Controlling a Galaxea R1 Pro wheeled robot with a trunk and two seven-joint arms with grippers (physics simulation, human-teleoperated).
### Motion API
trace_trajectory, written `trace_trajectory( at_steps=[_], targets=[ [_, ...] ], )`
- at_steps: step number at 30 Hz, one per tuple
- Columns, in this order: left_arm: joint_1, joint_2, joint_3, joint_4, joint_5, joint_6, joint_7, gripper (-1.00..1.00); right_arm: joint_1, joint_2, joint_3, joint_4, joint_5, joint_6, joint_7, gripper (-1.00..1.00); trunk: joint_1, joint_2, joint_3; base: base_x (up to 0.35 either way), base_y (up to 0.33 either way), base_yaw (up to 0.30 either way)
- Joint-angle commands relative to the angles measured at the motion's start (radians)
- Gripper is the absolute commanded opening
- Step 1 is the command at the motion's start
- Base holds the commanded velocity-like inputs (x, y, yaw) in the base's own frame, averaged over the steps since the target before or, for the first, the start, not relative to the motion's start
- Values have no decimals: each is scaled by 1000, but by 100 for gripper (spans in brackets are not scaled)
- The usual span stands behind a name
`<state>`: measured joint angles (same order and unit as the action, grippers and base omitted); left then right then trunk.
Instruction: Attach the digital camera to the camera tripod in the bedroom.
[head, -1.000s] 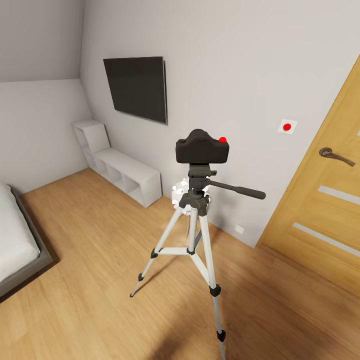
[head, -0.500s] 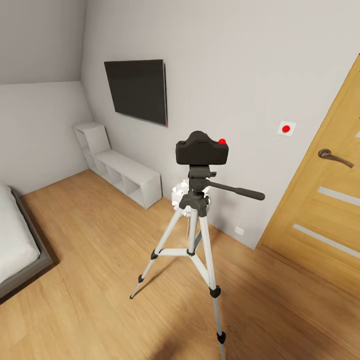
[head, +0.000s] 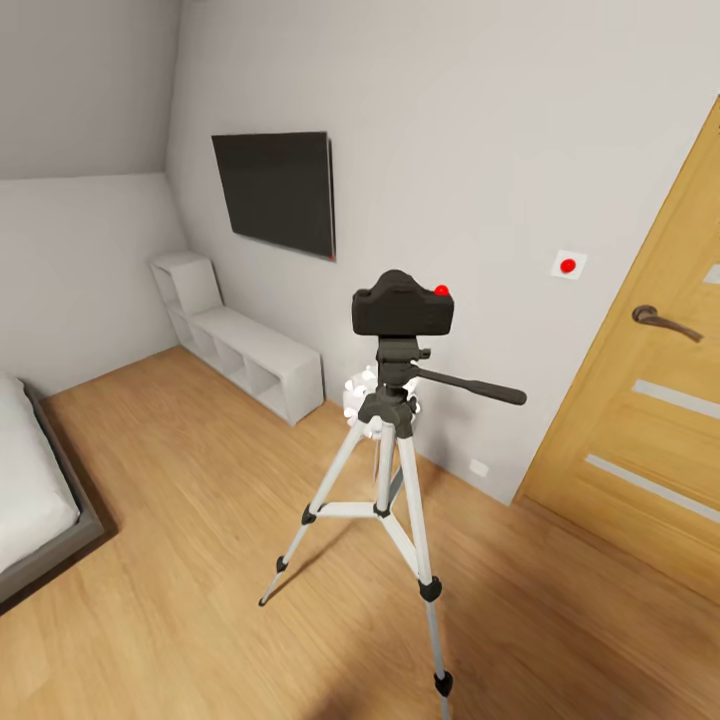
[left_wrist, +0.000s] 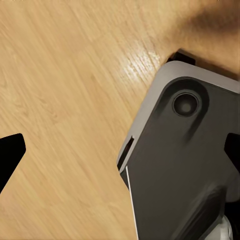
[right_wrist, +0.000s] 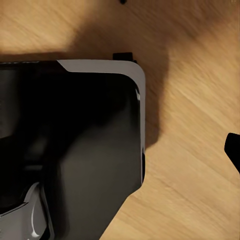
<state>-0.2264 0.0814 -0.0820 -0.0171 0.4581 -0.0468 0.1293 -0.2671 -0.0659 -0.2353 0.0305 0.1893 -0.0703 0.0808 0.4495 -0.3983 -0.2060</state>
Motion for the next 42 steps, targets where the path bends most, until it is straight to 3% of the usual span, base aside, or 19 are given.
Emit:
trace_trajectory(
  at_steps=[1,42],
  targets=[
    [-1,0,-8,0,8,-2,3,100,-1,-1,-9,3,9,-6,2,100,1,-2,0,0,0,0],
    [-1,0,-8,0,8,-2,3,100,-1,-1,-9,3,9,-7,0,100,1,-2,63,0,0,0]
  ],
)
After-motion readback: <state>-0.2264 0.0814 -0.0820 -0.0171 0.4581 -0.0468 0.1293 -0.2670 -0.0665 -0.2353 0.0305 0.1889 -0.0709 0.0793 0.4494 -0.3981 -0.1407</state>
